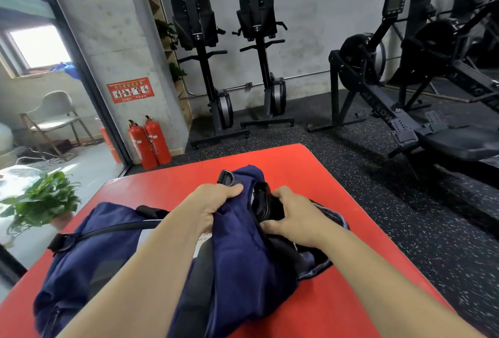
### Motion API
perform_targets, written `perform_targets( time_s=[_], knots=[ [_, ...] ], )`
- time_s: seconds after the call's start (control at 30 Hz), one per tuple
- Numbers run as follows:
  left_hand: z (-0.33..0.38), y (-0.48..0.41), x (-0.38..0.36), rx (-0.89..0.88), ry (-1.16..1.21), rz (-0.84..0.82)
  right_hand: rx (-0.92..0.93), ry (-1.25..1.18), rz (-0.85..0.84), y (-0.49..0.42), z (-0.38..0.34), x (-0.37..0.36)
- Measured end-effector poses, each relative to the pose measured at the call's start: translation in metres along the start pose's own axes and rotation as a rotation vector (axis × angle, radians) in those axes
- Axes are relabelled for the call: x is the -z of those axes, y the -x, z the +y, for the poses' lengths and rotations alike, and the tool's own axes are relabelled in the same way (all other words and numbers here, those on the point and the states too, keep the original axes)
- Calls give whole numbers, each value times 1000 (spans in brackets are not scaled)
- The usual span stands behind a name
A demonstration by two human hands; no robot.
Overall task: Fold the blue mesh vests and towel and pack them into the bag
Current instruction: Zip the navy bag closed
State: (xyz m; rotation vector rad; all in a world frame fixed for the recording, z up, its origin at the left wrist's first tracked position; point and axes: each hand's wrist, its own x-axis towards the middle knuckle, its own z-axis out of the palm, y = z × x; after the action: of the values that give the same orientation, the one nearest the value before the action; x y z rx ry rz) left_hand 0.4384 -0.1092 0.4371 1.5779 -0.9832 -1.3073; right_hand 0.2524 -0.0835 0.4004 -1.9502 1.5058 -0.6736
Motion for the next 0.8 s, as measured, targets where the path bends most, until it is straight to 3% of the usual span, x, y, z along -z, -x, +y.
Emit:
perform_targets(
  time_s=[0.33,0.4,0.47,0.5,0.57,0.63,0.7,0.8],
  knots=[
    [-12,9,-8,-111,-97,-57,-2,-20,-27,1,-3,-1],
    [-12,11,-11,-130,-132,-52,-1,-107,-55,2,-1,4],
    [-11,10,-11,-144,-164,-34,-22,-211,28,4,6,18],
    [-10,10,-11,-149,-170,-23,-78,-195,114,5,12,27],
    [-9,10,-11,-156,-171,-17,-289,61,207,10,32,41],
    [-8,10,-11,-156,-173,-20,-493,251,68,20,48,38],
    [-8,8,-11,-144,-186,-28,-507,47,3,22,53,30],
    [-5,7,-2,-129,-216,-45,-402,-374,68,21,32,35]
  ],
)
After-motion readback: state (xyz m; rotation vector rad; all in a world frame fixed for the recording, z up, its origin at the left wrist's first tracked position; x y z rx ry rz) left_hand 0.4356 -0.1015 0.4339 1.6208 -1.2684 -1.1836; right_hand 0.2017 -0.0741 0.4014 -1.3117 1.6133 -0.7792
